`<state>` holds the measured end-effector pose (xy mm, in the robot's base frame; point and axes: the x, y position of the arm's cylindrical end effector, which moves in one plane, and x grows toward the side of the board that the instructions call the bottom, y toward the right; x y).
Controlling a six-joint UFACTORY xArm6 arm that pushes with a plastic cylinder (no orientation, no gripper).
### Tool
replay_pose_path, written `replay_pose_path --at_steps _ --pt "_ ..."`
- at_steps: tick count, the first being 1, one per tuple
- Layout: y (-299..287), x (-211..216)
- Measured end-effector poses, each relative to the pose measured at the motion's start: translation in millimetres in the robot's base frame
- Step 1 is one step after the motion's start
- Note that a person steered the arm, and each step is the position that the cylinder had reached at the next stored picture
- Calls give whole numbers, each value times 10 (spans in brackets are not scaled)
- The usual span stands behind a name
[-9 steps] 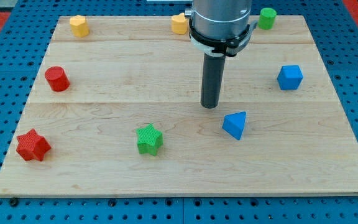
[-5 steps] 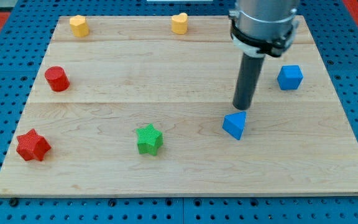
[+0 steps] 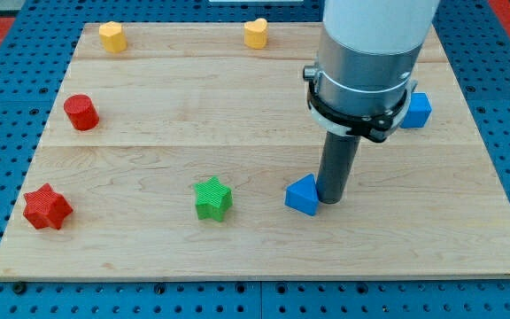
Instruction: Push the blue triangle to the center
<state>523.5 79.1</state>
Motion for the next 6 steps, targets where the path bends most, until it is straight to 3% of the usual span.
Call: replay_pose_path --at_steps 3,5,6 --pt "-144 0" --pt "-208 434" --pt "239 308"
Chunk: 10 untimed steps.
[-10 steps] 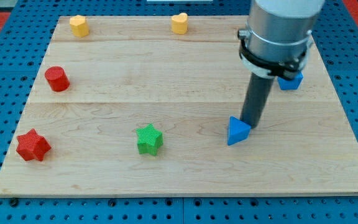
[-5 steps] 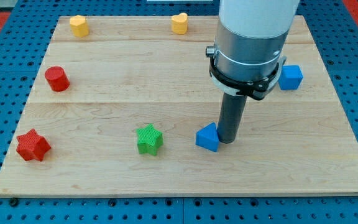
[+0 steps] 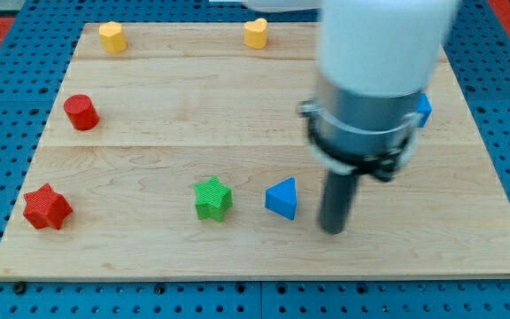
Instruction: Push the blue triangle to the center
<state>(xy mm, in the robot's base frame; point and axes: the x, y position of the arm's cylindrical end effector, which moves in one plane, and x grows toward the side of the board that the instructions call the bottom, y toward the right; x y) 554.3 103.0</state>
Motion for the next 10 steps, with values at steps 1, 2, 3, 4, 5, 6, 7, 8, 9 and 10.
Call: replay_pose_path --at_steps 1,2,3,4,5,6,7,8,9,10 --pt "526 -455" --pt "374 -559" --pt "-92 -367" --pt "-543 -213" --pt "-838 -165" --pt "-840 4" --pt "-848 25" --pt "-850 26" --pt "-850 55" --pt "-887 86"
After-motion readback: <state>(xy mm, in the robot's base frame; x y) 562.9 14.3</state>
